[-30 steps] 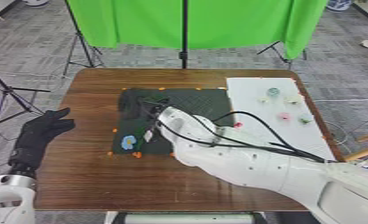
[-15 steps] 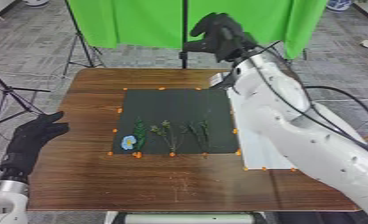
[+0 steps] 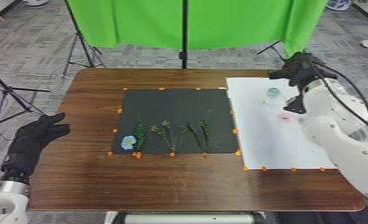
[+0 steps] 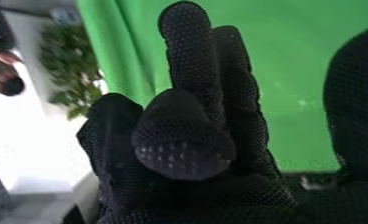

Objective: Arrange flowers

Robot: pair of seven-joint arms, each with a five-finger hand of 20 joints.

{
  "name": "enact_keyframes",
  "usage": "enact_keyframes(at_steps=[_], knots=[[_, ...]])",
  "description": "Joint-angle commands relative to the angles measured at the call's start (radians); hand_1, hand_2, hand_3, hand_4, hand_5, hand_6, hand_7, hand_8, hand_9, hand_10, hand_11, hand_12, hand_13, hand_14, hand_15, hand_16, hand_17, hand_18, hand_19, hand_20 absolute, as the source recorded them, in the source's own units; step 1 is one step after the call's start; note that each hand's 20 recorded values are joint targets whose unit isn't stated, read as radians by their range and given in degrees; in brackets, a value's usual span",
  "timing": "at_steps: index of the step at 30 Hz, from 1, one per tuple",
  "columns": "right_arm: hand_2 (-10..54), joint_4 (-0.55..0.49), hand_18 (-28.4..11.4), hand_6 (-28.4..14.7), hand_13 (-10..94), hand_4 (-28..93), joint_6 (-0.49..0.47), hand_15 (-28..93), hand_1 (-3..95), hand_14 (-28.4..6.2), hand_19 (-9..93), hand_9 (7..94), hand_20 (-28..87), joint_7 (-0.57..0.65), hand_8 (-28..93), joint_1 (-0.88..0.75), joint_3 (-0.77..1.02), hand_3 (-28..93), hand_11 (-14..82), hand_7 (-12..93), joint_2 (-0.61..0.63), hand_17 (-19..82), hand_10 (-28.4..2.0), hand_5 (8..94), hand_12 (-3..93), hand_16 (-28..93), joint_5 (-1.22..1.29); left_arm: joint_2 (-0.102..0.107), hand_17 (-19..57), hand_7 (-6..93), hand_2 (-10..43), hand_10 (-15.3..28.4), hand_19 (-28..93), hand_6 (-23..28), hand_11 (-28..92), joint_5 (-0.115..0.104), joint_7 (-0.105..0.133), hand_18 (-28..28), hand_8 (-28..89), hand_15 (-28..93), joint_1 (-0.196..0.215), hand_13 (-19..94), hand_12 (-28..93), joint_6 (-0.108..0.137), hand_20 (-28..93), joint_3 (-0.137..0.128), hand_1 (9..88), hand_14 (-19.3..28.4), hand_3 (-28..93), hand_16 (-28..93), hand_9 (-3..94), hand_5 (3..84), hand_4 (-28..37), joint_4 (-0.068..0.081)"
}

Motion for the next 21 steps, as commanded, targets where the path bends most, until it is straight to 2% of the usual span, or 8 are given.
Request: enact_keyframes(at_steps=[1,5,13,18,21], knots=[[-8.7,0.056,-18.4,-0.2,91,-12,-0.04,65,29.0,-4.0,93,86.0,62,0.035,-8,-0.073,-0.006,62,25.9,13,-0.01,63,-14.1,65.6,25.6,31,0.021,-0.016,10.8,8.0,24.5,16.7,24,8.1,18,0.01,-0.015,15.3,-6,19,0.013,42,8,-0.02,14,-0.008,23.8,19.6,59,-5,50.8,48.0,-28.3,-0.001],[-9.0,0.08,-18.4,-0.4,91,-12,-0.048,65,29.7,-3.9,93,86.4,62,0.037,-8,-0.082,-0.014,62,28.7,13,-0.016,63,-13.6,65.2,26.6,31,0.019,-0.018,10.8,8.2,24.8,16.7,24,8.0,18,0.011,-0.019,15.2,-6,19,0.008,42,8,-0.028,14,-0.007,24.6,19.6,59,-5,50.8,47.9,-28.3,0.002],[-9.5,0.101,-18.3,0.0,91,-12,-0.044,65,30.9,-3.6,93,86.4,63,0.042,-8,-0.114,-0.004,63,29.4,13,-0.017,63,-13.4,64.9,26.7,32,-0.003,-0.026,10.8,8.2,24.8,16.5,23,7.9,18,0.012,-0.025,15.2,-6,19,0.02,42,8,-0.03,14,-0.015,24.5,19.5,60,-5,50.7,47.9,-28.3,-0.005],[-9.5,0.113,-18.1,0.2,91,-12,-0.037,65,31.3,-3.3,93,86.3,63,0.044,-9,-0.137,-0.018,63,30.0,14,-0.02,64,-13.1,64.7,26.8,31,-0.045,-0.03,10.8,8.3,24.6,16.5,23,7.8,18,0.014,-0.031,15.1,-6,19,0.02,42,8,-0.039,14,-0.015,24.4,19.5,60,-5,50.5,47.8,-28.3,-0.005],[-9.5,0.113,-16.5,0.5,93,-12,-0.003,64,31.7,-1.1,93,86.8,61,0.045,-9,-0.154,-0.028,63,30.1,14,-0.027,66,-12.1,64.7,26.4,30,-0.042,-0.032,10.7,8.2,24.5,16.5,23,7.8,18,0.014,-0.03,15.1,-7,19,0.022,42,8,-0.04,14,-0.018,24.4,19.5,60,-5,50.5,47.7,-28.3,-0.006]])
